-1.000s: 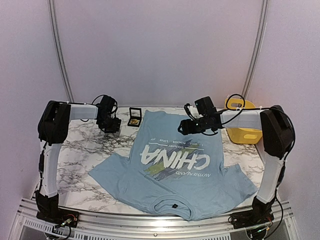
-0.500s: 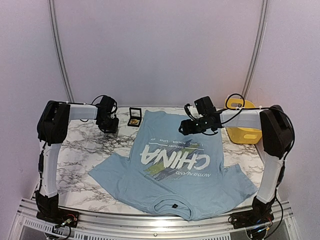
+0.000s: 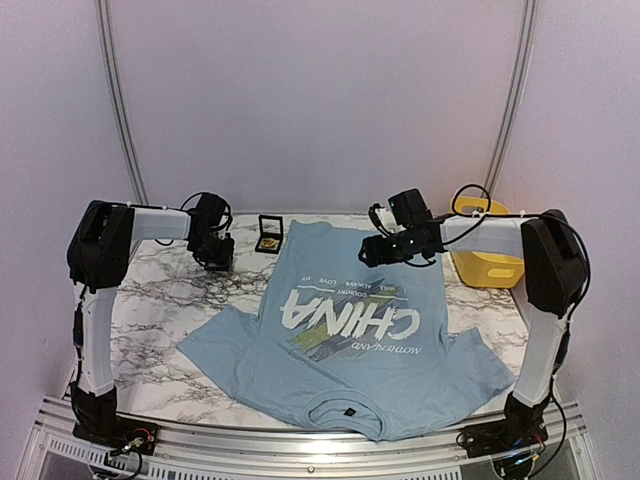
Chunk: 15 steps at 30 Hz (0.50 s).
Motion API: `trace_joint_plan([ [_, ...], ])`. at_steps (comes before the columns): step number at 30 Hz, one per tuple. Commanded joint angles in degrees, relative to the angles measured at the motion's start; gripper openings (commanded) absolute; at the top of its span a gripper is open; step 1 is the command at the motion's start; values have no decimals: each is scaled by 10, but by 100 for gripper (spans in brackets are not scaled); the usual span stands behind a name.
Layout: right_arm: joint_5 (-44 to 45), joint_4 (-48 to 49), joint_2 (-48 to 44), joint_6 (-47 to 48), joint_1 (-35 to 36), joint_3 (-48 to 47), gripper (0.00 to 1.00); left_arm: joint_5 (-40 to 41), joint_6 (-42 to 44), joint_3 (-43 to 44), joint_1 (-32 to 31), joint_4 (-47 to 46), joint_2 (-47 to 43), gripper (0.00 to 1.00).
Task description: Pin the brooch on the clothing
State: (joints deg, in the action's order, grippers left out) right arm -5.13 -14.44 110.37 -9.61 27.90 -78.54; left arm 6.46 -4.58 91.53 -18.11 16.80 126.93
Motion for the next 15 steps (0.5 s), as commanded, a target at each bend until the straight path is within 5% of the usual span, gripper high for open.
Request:
trace_joint_plan([
  [1,8,-10,-1,6,2,-21,70,-14,16,-9,2,19,-39,32],
  [15,-30,-28,-19,-18,-3,-63,71,-63,85,-58,-36,-10,-130,31],
])
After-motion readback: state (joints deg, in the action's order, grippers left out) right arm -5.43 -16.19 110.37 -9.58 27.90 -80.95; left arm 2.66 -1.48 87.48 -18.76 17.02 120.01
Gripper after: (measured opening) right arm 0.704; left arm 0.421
